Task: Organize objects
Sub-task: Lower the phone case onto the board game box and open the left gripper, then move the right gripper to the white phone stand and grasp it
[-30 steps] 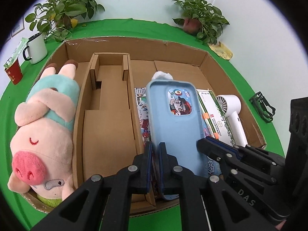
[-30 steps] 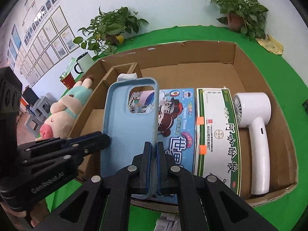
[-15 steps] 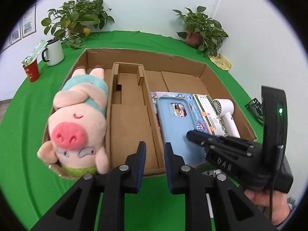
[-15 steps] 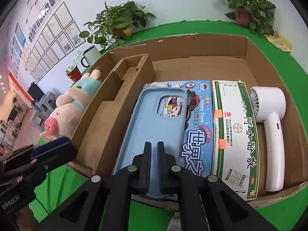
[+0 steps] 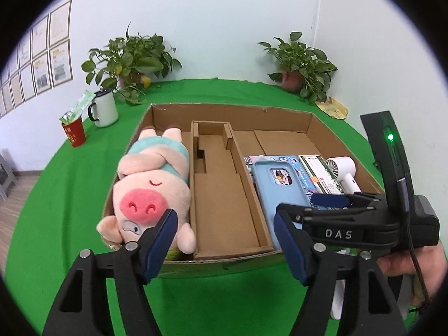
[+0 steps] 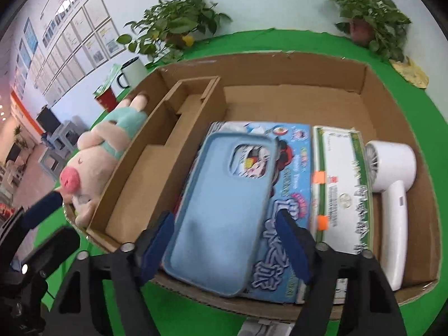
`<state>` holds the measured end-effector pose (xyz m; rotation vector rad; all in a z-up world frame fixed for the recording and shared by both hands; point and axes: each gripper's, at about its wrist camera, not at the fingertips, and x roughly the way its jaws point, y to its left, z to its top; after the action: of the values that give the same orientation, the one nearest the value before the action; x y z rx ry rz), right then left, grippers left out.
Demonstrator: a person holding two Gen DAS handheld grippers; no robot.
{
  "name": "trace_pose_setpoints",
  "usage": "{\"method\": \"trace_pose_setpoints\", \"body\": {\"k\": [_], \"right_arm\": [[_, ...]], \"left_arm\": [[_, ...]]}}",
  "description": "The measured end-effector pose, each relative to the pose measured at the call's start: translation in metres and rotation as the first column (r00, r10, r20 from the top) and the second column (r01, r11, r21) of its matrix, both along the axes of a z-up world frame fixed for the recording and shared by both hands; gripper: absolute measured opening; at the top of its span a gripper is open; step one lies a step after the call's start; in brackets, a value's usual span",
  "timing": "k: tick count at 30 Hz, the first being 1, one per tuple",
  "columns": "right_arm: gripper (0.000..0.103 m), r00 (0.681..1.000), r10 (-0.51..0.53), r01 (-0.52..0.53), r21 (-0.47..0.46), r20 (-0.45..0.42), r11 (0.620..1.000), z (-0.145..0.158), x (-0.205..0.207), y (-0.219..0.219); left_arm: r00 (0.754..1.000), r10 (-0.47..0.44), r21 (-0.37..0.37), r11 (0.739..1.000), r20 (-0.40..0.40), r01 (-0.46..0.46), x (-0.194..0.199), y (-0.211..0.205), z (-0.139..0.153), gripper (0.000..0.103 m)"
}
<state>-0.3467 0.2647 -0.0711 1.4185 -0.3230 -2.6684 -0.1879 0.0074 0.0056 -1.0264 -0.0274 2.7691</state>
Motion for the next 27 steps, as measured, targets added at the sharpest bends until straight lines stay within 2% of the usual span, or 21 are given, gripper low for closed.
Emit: {"method": "trace_pose_setpoints", "body": {"k": [3,6,8,9,10,11,12,14,15,18,19,23,24,26,27], "right_arm": [[0.064,1.0,0.029,-0.028,-0.039,0.01,0.999,-0.008,0.001,-0.004],[0.064,0.999,0.042,-0.043,-0.045,-0.008,0.998,-0.009,0.003,-0.005],[0.065,0.999,0.041,-0.042,-0.032,-0.023,0.999,-0.004,0.007,-0.006],[0.071,0.998,0.037,-0.037,-0.009,-0.043,0.999,0.0,0.011,-0.006],[0.078,0.997,0.027,-0.025,0.03,-0.077,0.999,0.009,0.017,-0.007],[0.096,0.993,0.016,-0.01,0.057,-0.113,0.998,0.017,0.024,-0.007],[0.103,0.987,0.002,0.012,0.087,-0.158,0.996,0.028,0.034,-0.007],[0.103,0.973,-0.031,0.057,0.109,-0.23,0.992,0.048,0.055,-0.003],[0.103,0.964,-0.048,0.077,0.102,-0.26,0.992,0.057,0.068,0.0],[0.103,0.943,-0.065,0.103,0.1,-0.325,0.99,0.071,0.096,0.006],[0.103,0.935,-0.064,0.104,0.095,-0.347,0.99,0.074,0.11,0.008],[0.103,0.929,-0.053,0.079,0.057,-0.367,0.995,0.068,0.157,0.015],[0.103,0.936,-0.052,0.065,0.026,-0.348,0.998,0.062,0.167,0.019],[0.103,0.965,-0.041,0.028,-0.056,-0.257,0.998,0.04,0.186,0.026],[0.103,0.976,-0.047,0.036,-0.054,-0.213,0.998,0.027,0.192,0.027]], "left_arm": [[1.0,-0.003,0.017,1.0,0.018,0.003,0.0,-0.005,-0.004,0.074],[0.999,0.005,0.055,0.998,0.043,-0.007,0.003,-0.011,-0.01,0.074],[1.0,0.008,0.061,0.998,0.03,-0.01,0.007,-0.013,-0.008,0.074],[1.0,0.006,0.058,0.998,0.014,-0.007,0.01,-0.013,-0.006,0.074],[1.0,0.011,0.047,0.999,-0.01,-0.01,0.014,-0.013,-0.002,0.074],[0.999,0.03,0.033,0.999,-0.043,-0.028,0.018,-0.013,0.003,0.075],[0.996,0.054,0.027,0.998,-0.072,-0.052,0.022,-0.013,0.007,0.082],[0.98,0.114,0.031,0.993,-0.163,-0.111,0.035,-0.014,0.019,0.085],[0.963,0.145,0.028,0.989,-0.226,-0.142,0.044,-0.013,0.026,0.088],[0.934,0.18,0.007,0.982,-0.309,-0.187,0.061,-0.008,0.037,0.099],[0.933,0.176,0.012,0.983,-0.315,-0.181,0.065,-0.006,0.038,0.103],[0.958,0.121,0.032,0.993,-0.26,-0.117,0.075,0.002,0.029,0.103],[0.969,0.094,0.023,0.996,-0.227,-0.091,0.075,0.006,0.023,0.103],[0.987,0.037,0.011,0.999,-0.156,-0.036,0.077,0.013,0.008,0.103],[0.995,-0.004,0.018,1.0,-0.099,0.006,0.074,0.016,-0.003,0.103]]}}
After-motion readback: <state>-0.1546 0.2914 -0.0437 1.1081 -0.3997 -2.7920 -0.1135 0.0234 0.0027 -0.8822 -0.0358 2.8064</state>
